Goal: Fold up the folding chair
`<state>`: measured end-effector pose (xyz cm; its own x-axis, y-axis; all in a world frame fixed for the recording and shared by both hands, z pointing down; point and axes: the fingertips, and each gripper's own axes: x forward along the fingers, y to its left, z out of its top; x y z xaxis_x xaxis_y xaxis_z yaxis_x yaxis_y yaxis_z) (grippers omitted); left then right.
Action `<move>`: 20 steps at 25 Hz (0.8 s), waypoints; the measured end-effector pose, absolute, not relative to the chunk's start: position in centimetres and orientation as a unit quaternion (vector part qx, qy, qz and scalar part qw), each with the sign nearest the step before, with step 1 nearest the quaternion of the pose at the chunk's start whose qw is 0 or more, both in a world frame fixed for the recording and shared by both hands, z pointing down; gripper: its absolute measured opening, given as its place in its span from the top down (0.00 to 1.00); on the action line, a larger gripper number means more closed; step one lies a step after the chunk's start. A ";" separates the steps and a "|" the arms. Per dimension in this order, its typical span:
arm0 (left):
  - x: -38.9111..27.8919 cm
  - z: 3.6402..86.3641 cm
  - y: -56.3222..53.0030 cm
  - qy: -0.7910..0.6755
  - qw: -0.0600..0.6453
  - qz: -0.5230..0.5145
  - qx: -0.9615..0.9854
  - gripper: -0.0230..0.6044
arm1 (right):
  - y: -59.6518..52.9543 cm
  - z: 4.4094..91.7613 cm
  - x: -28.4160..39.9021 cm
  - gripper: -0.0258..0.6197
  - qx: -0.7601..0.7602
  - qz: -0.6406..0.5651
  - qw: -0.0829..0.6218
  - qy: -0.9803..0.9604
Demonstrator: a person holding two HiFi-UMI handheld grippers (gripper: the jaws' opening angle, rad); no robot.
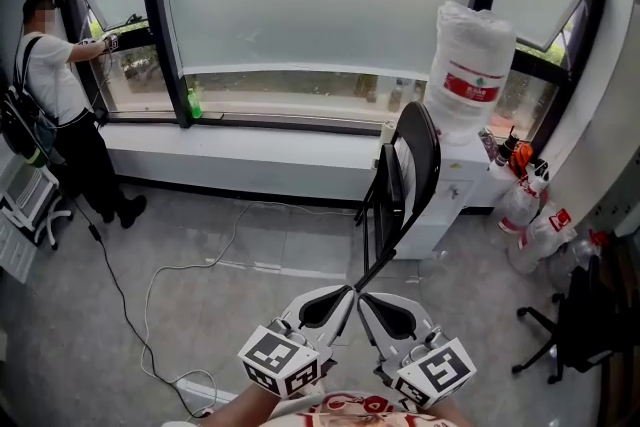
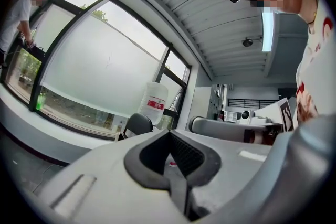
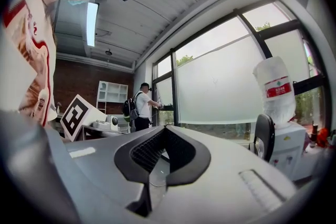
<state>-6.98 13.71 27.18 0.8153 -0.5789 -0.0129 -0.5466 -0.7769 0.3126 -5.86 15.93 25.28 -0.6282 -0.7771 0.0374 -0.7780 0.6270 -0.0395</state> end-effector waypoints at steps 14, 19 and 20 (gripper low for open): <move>1.6 27.1 30.5 -0.309 0.151 -0.066 0.937 0.96 | 33.0 26.7 3.5 0.92 0.447 0.035 0.024 -0.894; 2.2 28.3 35.7 -0.340 0.148 -0.065 0.926 0.96 | 38.3 27.4 5.3 0.92 0.436 0.039 0.023 -0.899; 2.2 28.3 36.6 -0.344 0.148 -0.061 0.925 0.96 | 39.1 27.5 5.4 0.92 0.432 0.041 0.022 -0.900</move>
<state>2.20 36.64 28.28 0.7564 -0.6540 -0.0109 -0.6180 -0.7201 0.3154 5.38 39.07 27.46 -0.6250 -0.7770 0.0750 -0.7806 0.6226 -0.0555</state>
